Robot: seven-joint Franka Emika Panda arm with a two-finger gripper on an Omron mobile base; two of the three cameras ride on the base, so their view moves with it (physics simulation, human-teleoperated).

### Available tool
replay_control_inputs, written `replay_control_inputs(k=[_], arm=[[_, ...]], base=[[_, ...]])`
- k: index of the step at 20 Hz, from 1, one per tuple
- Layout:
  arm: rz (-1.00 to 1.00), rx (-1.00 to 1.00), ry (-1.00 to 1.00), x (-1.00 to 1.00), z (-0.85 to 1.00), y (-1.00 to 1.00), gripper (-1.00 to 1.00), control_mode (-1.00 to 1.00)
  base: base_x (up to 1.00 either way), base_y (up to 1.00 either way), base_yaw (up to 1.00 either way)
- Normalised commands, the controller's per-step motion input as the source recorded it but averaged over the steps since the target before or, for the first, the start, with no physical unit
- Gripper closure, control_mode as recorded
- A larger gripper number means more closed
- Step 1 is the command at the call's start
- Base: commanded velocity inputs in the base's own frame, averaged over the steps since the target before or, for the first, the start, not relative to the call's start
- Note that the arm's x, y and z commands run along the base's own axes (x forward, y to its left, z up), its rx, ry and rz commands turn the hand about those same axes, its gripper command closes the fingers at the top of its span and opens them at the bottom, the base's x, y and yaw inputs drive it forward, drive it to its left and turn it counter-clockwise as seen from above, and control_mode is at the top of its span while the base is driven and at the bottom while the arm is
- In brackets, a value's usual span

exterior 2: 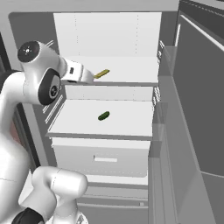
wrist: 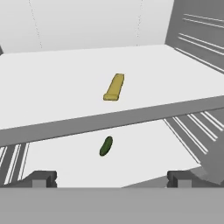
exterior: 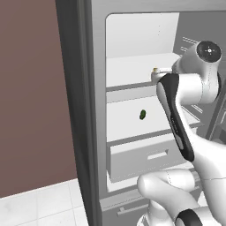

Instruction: Pick the egg and butter from the fridge and place them by the bowl for mixing.

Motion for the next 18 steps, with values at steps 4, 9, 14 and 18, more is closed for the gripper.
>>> replay_control_inputs(k=[4, 9, 14, 18], arm=[[0.00, -0.04, 0.00, 0.44, 0.09, -0.03, -1.00, -1.00], [0.00, -0.03, 0.04, 0.56, 0.04, -0.03, -1.00, -1.00], [0.00, -0.05, 0.08, 0.61, 0.00, -0.06, -1.00, -1.00], [0.00, -0.04, 0.11, 0.64, -0.05, -0.08, -1.00, -1.00]], base=[[0.00, 0.00, 0.00], [0.00, 0.00, 0.00], [0.00, 0.00, 0.00], [0.00, 0.00, 0.00]])
